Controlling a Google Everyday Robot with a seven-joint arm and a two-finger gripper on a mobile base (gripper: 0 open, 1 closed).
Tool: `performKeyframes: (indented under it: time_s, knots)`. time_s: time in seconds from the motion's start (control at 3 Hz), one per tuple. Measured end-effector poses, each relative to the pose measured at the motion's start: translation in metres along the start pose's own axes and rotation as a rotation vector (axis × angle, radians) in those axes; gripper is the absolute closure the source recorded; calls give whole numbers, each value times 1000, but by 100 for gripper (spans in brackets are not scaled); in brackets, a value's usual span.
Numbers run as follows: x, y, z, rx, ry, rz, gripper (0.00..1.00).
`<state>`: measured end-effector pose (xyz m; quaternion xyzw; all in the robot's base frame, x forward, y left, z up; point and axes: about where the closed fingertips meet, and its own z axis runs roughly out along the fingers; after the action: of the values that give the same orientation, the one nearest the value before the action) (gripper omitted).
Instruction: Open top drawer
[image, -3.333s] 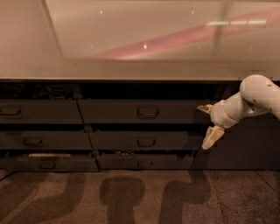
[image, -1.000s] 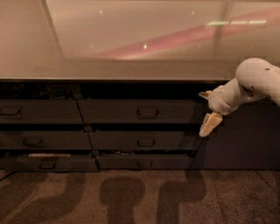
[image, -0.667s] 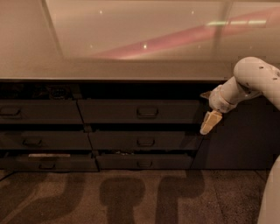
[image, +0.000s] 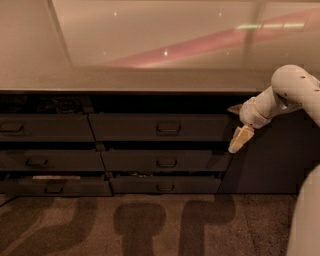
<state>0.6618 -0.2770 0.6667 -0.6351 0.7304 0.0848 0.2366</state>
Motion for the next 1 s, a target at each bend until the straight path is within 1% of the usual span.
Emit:
performKeyframes:
  time_s: [0.33, 1.0]
  knots:
    - [-2, 9, 31, -116, -160, -31, 0]
    - [-6, 7, 24, -116, -160, -31, 0]
